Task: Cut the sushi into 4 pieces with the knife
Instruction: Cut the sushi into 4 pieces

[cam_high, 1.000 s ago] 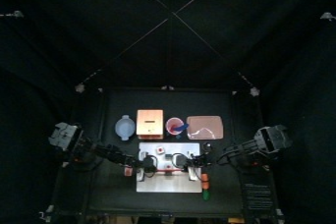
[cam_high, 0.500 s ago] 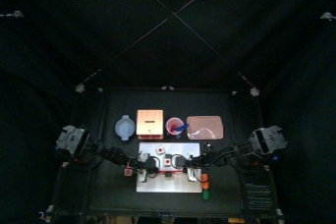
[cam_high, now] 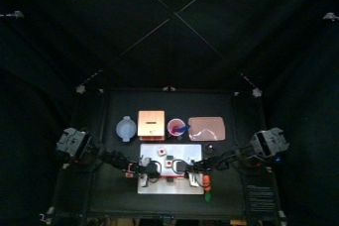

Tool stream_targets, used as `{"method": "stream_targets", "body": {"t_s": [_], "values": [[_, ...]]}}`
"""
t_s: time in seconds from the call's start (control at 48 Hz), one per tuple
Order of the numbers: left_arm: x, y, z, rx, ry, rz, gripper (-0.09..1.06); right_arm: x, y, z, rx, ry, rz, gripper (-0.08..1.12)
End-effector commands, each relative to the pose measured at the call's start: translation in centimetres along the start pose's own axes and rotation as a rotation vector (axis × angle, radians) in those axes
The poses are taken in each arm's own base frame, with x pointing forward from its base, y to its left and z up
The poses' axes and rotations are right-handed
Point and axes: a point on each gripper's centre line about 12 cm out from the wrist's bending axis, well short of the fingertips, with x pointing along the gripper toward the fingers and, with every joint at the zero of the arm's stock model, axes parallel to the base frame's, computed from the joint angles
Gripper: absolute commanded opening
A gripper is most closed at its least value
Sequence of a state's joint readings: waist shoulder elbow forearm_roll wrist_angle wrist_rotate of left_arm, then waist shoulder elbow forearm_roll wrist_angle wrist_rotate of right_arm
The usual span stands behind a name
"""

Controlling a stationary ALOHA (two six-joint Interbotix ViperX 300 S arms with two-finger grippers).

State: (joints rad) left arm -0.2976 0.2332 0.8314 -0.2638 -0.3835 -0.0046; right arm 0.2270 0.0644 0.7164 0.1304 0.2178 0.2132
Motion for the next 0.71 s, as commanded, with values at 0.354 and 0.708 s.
{"method": "stream_targets", "body": {"t_s": [0.354,0.708], "values": [[-2.4,-0.7,3.8,-0.003,-0.059,-0.033,0.47,-4.9,0.9,2.9,-0.005,-0.125,0.042,0.12],[-6.2,-0.7,5.8,-0.014,-0.136,-0.054,0.95,-9.2,-0.4,-1.3,0.06,-0.037,0.047,0.14]]}}
